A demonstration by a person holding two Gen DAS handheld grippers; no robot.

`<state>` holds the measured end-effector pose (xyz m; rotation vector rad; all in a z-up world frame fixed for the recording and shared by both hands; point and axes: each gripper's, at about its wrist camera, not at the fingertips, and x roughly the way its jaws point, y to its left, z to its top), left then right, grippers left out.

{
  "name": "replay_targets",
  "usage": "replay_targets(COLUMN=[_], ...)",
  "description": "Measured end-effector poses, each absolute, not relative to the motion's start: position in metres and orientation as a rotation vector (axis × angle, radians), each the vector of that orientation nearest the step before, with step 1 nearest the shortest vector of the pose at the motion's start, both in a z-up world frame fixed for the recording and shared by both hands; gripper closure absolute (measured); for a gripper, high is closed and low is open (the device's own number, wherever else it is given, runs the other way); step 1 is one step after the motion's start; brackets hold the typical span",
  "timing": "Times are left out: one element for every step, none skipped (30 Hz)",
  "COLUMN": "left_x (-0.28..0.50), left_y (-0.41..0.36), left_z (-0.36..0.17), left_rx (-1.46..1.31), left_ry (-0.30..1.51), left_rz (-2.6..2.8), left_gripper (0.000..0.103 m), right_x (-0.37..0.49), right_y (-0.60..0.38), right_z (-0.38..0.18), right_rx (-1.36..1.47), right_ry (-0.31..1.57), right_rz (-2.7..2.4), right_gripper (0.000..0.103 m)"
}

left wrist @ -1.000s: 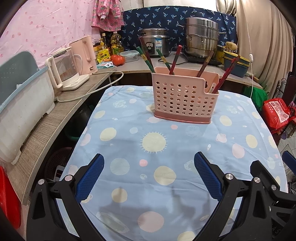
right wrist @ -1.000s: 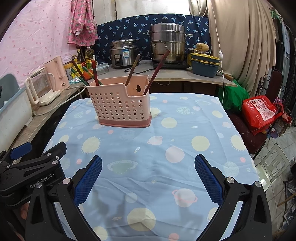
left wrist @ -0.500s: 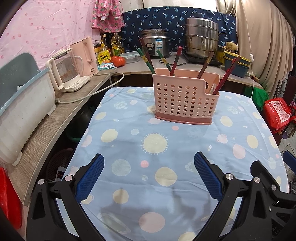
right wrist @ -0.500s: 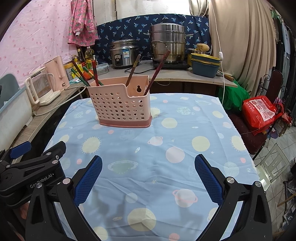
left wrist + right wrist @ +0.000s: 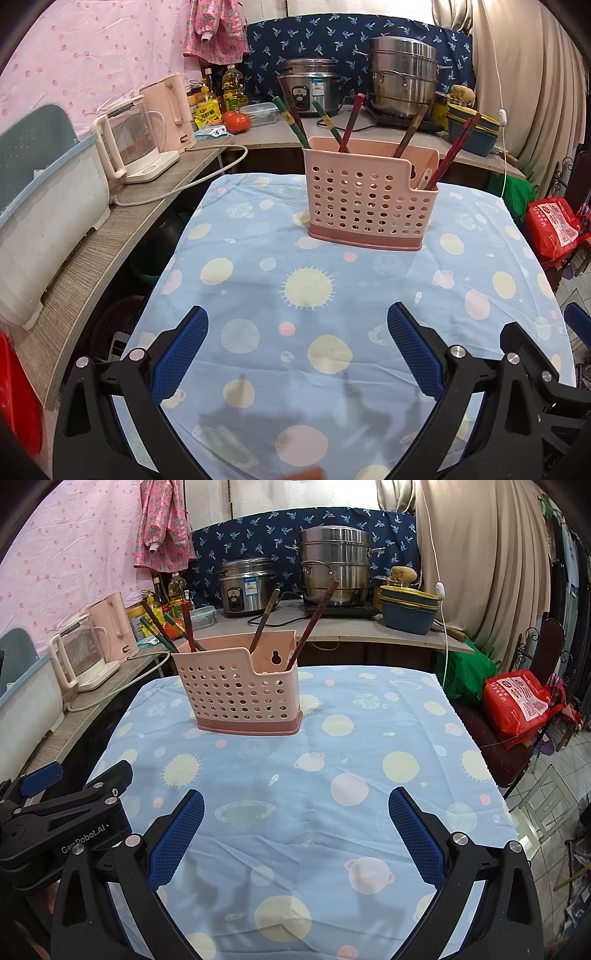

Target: Organize utensils

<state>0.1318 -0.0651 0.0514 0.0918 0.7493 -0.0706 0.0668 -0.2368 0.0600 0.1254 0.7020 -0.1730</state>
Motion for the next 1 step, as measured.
replay_targets(left_x=[0.1320], left_y=[-0.0655], left_z=[0.0509], left_rx=[0.092], left_ry=[0.750], left_rz=[-0.072], left_gripper=[0.010], right_x=[0.0668], right_y=[-0.2371], right_z=[0.0595], right_rx=[0.127], right_ry=[0.703], right_rz=[-0.173], right_gripper=[0.007])
